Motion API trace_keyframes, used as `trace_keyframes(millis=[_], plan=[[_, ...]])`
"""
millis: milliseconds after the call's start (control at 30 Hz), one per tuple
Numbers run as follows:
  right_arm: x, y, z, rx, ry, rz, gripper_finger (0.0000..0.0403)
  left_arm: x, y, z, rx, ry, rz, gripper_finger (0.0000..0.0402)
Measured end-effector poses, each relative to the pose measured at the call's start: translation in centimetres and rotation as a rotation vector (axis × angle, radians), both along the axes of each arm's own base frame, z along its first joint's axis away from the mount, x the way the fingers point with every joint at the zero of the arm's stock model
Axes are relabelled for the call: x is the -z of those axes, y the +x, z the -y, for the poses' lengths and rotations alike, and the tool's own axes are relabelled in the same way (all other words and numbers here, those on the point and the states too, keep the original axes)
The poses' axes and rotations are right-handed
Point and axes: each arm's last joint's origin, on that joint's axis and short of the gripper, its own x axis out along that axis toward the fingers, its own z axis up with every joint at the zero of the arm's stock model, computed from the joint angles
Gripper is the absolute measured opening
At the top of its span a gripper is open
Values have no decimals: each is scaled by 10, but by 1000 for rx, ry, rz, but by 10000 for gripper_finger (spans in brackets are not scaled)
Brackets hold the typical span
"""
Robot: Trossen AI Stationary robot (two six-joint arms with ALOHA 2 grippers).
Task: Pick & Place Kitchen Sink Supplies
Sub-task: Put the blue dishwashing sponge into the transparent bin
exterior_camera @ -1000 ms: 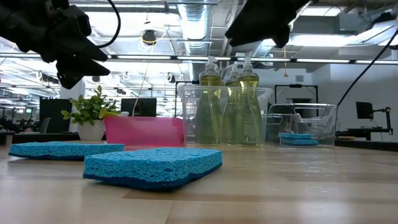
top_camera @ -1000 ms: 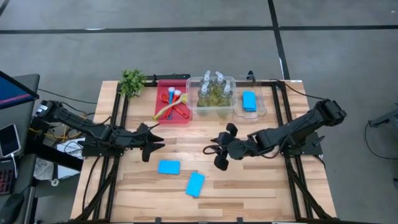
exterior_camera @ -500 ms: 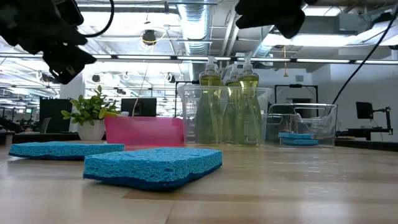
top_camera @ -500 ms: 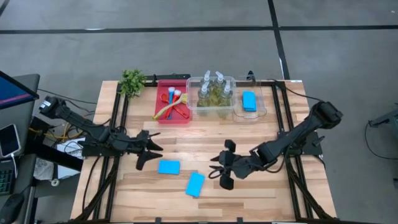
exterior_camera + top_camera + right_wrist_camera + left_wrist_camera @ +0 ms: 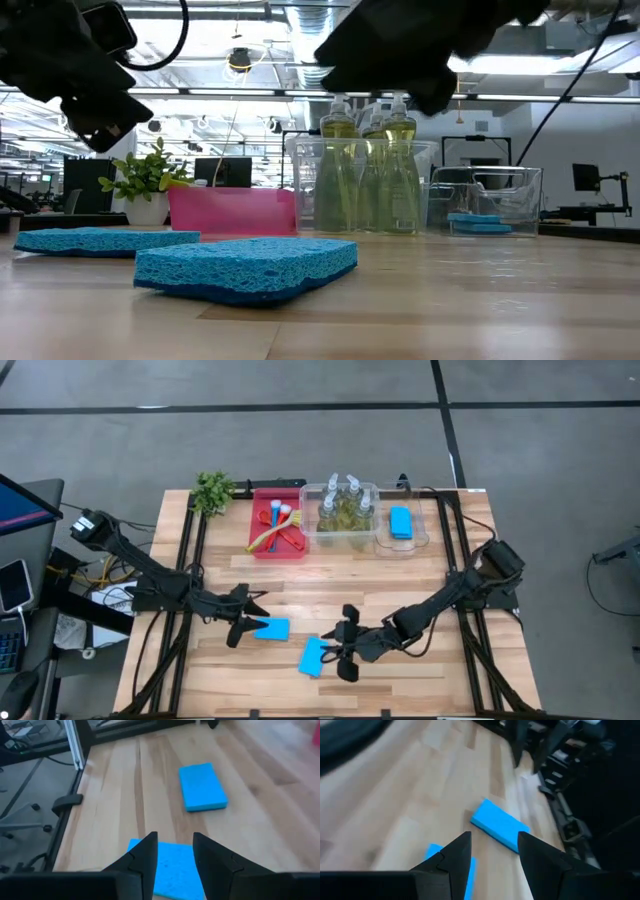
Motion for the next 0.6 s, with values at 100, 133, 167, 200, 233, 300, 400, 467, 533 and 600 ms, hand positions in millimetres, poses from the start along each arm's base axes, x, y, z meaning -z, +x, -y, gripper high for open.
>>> trace_keyframes(millis=[100, 133, 167, 200, 233, 300, 400, 467, 533, 600], plan=[[16, 8, -5, 1, 11, 4, 118, 3, 2, 8, 17, -55, 4, 163], [20, 11, -7, 3, 20, 7, 118, 3, 2, 11, 28, -65, 15, 163], [25, 13, -8, 4, 27, 10, 118, 3, 2, 14, 42, -73, 25, 163], [31, 15, -10, 4, 38, 7, 118, 3, 2, 17, 55, -80, 34, 163], [37, 17, -12, 0, 47, 3, 118, 4, 2, 19, 65, -84, 39, 163], [48, 21, -15, -15, 57, 2, 118, 4, 1, 23, 80, -88, 44, 163], [67, 25, -21, -19, 64, -10, 118, 5, 0, 26, 97, -90, 42, 163], [82, 28, -22, -7, 78, -34, 118, 6, 0, 27, 99, -87, 40, 163], [93, 30, -23, 15, 106, -46, 118, 7, 0, 27, 94, -82, 36, 163], [104, 31, -24, 39, 141, -70, 118, 8, 1, 26, 79, -77, 34, 163]])
